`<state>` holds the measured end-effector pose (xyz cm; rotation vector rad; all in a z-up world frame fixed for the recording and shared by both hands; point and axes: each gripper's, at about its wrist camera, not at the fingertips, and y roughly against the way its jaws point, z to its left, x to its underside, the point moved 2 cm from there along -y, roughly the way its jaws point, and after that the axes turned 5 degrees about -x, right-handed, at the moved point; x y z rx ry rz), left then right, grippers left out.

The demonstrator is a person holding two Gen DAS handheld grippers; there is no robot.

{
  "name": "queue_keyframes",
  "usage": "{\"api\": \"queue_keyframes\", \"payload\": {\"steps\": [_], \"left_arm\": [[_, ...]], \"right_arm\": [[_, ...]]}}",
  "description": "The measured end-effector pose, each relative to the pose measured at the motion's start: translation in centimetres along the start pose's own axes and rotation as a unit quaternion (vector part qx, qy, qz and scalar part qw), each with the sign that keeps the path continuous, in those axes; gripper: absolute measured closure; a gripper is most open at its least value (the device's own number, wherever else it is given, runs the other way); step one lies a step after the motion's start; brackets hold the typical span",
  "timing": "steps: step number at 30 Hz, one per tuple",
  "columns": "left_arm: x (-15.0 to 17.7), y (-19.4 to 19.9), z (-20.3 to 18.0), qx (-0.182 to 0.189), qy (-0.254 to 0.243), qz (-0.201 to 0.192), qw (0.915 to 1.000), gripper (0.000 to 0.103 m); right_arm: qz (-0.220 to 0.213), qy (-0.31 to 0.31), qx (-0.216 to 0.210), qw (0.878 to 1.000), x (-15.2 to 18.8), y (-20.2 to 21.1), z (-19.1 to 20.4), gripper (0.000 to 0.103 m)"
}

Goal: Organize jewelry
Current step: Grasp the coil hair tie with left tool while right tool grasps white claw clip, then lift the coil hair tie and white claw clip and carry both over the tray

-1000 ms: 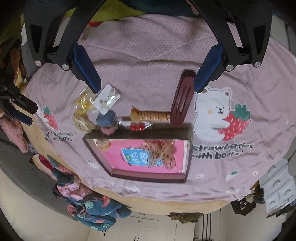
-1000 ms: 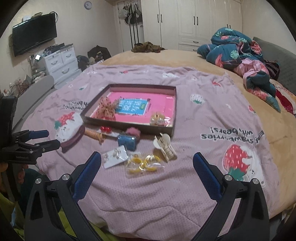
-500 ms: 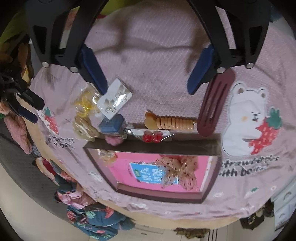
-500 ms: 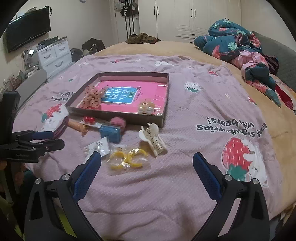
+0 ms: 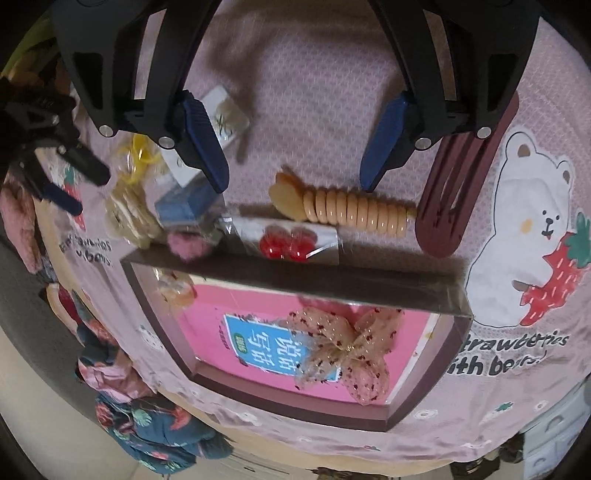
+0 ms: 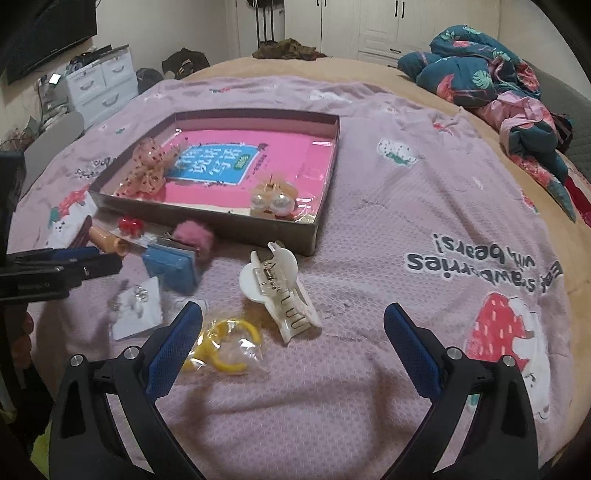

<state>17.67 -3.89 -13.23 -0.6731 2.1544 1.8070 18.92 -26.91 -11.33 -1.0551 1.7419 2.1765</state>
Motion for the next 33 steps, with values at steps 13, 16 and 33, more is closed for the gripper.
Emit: {"api": "queue_keyframes", "payload": {"steps": [13, 16, 33], "left_arm": [[0.0, 0.1, 1.3, -0.014, 0.022, -0.005, 0.9996, 0.095], [0.2, 0.5, 0.9, -0.013, 0.007, -0.005, 0.9999, 0.097], [1.6, 3.9, 1.0, 0.003, -0.020, -0.020, 0.9996, 0.097]], "right_arm": [[0.012, -0.003, -0.025, 1.000, -1.5, -2.6, -0.3, 0.031], [0.017, -0.003, -0.033, 0.999, -1.8, -3.3, 0.0, 0.045], [-0.016, -0.015, -0.026, 0.999, -0.8, 0.0, -0.4, 0.066]]}}
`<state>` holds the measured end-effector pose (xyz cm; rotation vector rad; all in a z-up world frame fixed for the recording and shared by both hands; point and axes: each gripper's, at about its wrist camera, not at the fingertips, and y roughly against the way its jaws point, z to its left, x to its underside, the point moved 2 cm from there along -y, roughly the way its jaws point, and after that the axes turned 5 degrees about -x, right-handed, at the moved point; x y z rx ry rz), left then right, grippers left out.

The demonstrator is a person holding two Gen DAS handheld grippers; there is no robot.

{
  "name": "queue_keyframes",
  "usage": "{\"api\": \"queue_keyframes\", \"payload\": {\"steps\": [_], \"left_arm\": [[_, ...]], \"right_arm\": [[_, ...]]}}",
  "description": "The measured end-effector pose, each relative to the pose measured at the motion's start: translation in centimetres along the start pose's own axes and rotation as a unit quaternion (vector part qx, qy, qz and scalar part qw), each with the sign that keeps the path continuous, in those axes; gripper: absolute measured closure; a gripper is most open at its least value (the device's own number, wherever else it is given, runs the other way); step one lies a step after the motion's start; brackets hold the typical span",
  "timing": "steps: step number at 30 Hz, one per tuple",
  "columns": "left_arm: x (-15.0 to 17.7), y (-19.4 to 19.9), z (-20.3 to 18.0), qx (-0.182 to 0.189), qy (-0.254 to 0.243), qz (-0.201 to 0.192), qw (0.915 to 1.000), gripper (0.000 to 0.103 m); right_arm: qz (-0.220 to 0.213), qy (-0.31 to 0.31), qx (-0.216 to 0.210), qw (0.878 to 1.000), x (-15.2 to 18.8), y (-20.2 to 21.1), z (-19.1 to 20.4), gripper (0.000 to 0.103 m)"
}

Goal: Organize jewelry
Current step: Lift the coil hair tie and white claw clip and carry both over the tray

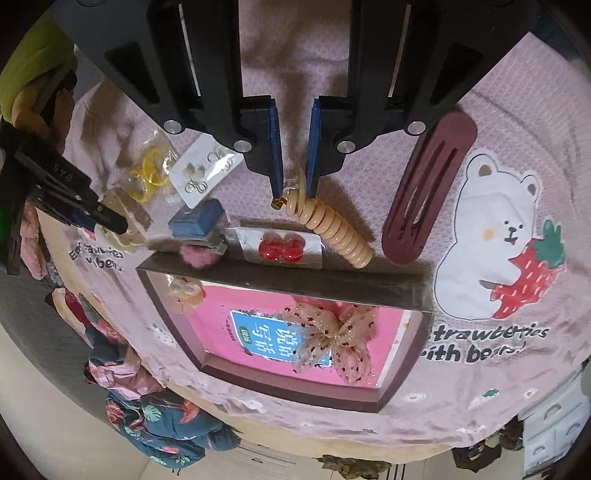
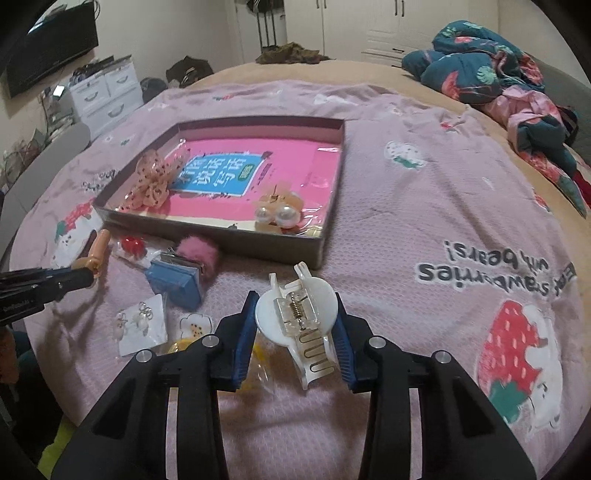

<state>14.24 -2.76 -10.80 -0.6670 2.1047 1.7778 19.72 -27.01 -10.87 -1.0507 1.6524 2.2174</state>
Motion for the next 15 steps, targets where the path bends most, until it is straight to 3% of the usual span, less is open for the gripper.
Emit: {"api": "queue_keyframes", "payload": {"steps": [15], "left_arm": [[-0.3, 4.8, -2.3, 0.029, -0.036, -0.040, 0.9981, 0.097]], "right_arm": [[-0.033, -0.006, -0.006, 0.999, 0.5, 6.1, 1.7, 0.066]]}}
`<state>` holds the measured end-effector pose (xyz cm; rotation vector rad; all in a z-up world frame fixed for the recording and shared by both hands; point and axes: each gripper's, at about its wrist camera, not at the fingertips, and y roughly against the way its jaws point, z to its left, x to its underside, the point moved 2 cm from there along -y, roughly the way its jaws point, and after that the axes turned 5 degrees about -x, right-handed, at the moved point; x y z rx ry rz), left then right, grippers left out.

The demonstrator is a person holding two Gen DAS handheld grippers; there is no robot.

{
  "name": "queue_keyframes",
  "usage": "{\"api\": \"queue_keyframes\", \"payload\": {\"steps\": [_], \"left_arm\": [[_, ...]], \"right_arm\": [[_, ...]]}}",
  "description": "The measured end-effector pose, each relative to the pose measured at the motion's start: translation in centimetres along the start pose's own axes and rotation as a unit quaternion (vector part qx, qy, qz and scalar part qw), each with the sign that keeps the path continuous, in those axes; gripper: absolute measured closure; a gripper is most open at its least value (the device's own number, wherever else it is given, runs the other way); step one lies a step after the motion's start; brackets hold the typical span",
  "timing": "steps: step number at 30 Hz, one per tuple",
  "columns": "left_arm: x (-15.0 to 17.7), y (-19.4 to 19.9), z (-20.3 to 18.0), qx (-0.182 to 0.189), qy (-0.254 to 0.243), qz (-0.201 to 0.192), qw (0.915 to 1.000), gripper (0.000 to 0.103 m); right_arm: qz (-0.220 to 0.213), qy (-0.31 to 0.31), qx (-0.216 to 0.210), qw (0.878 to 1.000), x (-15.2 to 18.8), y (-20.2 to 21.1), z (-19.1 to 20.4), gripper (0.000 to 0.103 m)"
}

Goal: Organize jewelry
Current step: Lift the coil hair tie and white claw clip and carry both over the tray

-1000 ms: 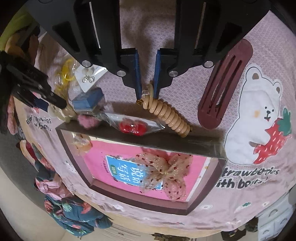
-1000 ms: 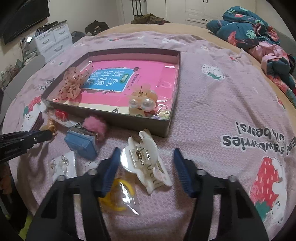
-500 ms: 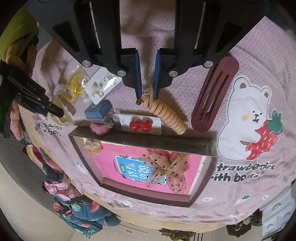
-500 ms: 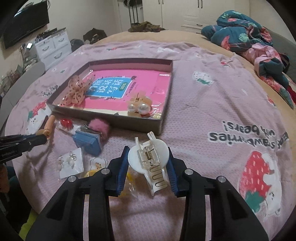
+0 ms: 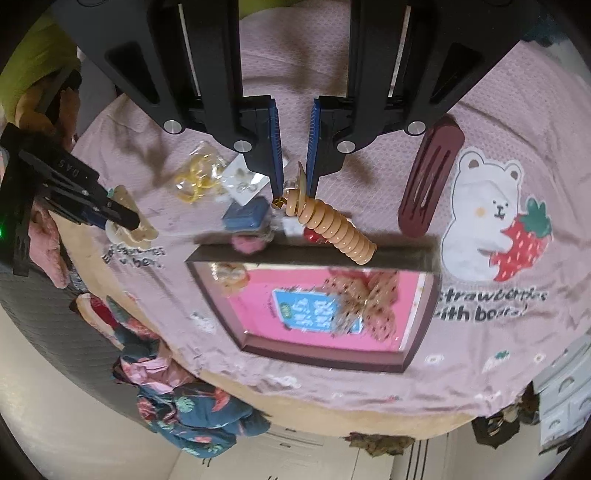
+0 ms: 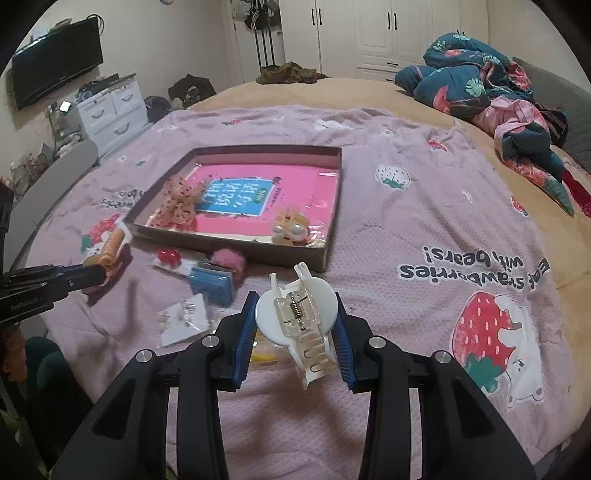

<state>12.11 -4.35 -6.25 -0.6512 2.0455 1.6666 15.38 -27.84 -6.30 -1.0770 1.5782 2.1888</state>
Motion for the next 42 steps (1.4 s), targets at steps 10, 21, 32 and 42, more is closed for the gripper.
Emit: {"api": "queue_keyframes", "payload": {"steps": [10, 21, 32, 42], "left_arm": [[-2.2, 1.7, -0.4, 0.002, -0.013, -0.023, 0.9996, 0.097], [-6.1, 2.8, 1.0, -0.012, -0.014, -0.049, 0.9986, 0.097], [-8.8, 1.8, 2.1, -0.025, -0.013, -0.053, 0.9982, 0.097], [-11.3, -1.2, 1.7, -0.023, -0.022, -0.046, 0.9984, 0.097]], "right_arm": [[-0.015, 0.008, -0.009, 1.000, -1.6, 1.7, 2.0, 0.066], [-0.044, 0.022, -0.027, 0.998, -5.4, 2.4, 3.9, 0.066], [-0.063, 0.032, -0.039, 0.997, -9.2, 1.2, 4.4, 0.066], [-0.074, 0.032, -0.027, 0.996, -12.5, -0.5, 2.7, 0.066]]}}
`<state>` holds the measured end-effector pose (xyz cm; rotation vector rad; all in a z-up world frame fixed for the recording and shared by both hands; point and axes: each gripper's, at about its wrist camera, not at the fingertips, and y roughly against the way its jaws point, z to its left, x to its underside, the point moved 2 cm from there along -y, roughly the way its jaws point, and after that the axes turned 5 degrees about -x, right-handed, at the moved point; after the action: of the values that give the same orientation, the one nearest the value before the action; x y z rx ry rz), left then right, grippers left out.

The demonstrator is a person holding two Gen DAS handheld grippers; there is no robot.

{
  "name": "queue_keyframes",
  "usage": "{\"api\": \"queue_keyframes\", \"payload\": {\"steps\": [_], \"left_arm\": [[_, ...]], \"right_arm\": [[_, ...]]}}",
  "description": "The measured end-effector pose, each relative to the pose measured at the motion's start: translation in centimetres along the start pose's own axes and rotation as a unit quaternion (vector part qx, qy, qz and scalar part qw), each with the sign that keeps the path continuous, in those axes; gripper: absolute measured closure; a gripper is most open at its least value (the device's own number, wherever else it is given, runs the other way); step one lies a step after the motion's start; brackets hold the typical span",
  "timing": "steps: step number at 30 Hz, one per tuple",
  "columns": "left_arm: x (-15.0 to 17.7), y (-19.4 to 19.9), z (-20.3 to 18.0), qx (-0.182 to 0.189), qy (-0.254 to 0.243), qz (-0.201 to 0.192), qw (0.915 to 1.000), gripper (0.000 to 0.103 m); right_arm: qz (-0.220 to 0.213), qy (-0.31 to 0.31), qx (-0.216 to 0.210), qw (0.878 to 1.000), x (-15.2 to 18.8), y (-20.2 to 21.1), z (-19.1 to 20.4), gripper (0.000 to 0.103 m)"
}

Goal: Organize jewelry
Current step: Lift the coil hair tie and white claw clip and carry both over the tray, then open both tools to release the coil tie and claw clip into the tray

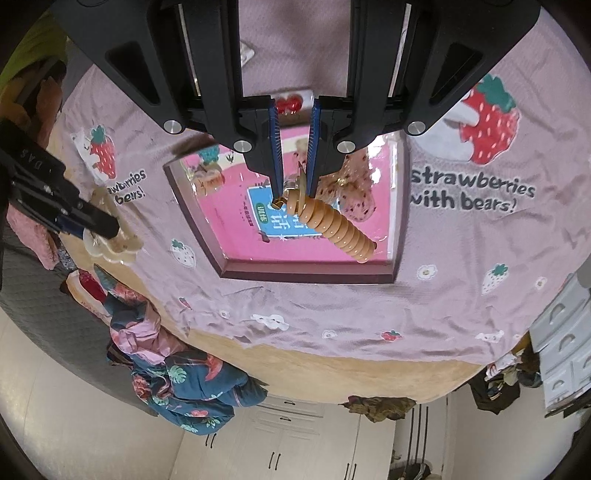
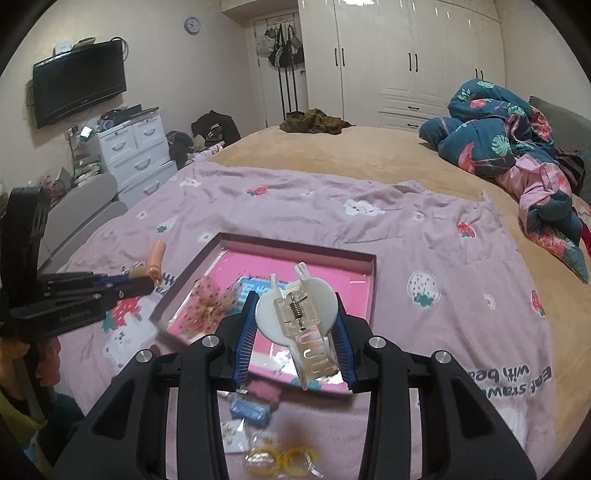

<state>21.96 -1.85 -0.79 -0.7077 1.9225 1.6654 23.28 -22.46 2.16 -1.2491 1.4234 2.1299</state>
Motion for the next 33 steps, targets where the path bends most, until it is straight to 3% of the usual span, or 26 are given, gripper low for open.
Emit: {"api": "queue_keyframes", "payload": {"steps": [17, 33], "left_arm": [[-0.2, -7.6, -2.0, 0.017, -0.030, 0.049, 0.9982, 0.097], [2.0, -11.7, -3.2, 0.049, -0.051, 0.088, 0.9936, 0.097]], "right_arm": [[0.036, -0.030, 0.017, 0.999, -1.7, -7.1, -4.5, 0.066], [0.087, -0.056, 0.013, 0.995, 0.5, -13.2, -6.6, 0.066]]}}
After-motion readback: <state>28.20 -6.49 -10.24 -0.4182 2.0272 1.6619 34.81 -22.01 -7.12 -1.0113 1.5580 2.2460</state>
